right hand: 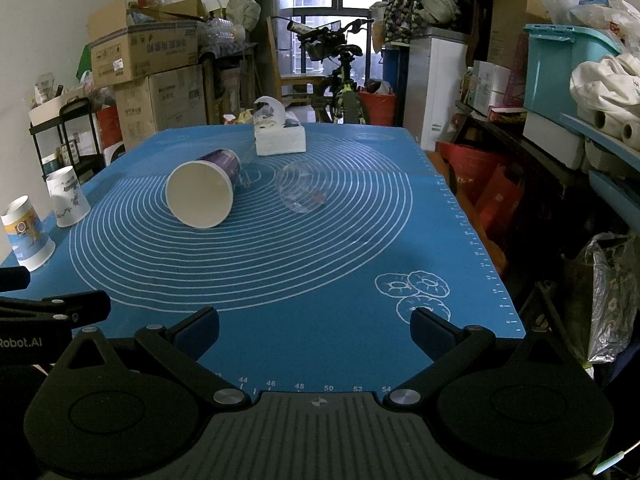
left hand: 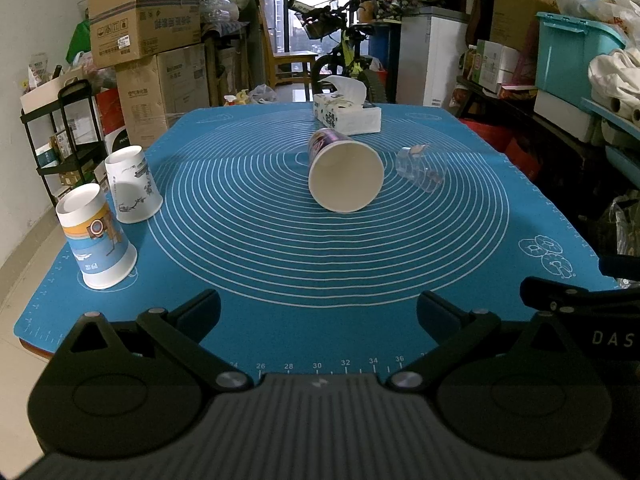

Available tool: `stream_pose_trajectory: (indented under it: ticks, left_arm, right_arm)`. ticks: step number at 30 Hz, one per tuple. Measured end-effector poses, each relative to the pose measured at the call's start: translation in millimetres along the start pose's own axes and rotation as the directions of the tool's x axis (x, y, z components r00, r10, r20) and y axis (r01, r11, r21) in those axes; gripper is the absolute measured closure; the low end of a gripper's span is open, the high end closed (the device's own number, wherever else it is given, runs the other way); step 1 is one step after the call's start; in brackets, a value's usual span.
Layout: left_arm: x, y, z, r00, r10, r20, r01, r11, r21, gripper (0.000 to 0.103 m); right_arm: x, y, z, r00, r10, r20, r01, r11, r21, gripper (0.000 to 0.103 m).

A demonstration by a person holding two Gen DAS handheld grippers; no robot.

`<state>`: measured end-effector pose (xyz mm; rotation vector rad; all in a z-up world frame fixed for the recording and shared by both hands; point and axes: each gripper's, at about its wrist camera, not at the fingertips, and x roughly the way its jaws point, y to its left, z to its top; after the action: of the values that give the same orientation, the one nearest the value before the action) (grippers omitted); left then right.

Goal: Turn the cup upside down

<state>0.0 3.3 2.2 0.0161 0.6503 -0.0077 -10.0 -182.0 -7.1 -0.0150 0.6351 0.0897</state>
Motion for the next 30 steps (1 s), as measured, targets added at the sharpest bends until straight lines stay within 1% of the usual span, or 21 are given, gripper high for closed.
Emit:
stream_pose_trajectory:
  ticks: [20, 24, 26, 30]
  left_arm:
    - [2.1, 0.7, -1.4, 1.0, 0.001, 0.0, -0.001, 1.0, 0.003, 0.0]
    - [8.4, 1.1, -1.2, 1.0, 0.005, -0.004, -0.005, 1.0, 0.009, 0.0]
    - [10.2, 1.4, 0.6, 1.0, 0.005, -0.005, -0.005, 1.0, 0.006, 0.0]
    - [17.1, 0.1, 16.6, 1.0, -0.009, -0.006, 0.009, 1.0, -0.001, 0.0]
  right_arm:
    - [-0.5, 0.3, 0.0, 1.0, 0.001, -0.002, -0.001, 1.0, 0.002, 0.002]
    - [-1.0, 0.1, 1.6, 1.0, 0.0, -0.002, 0.0, 1.0, 0.001, 0.002]
    - [-0.8, 0.3, 1.6, 1.0, 0.003, -0.003, -0.003, 1.0, 0.002, 0.002]
    - [12.0, -5.6, 9.8, 1.0, 0.009, -0.004, -0.009, 1.0, -0.003, 0.002]
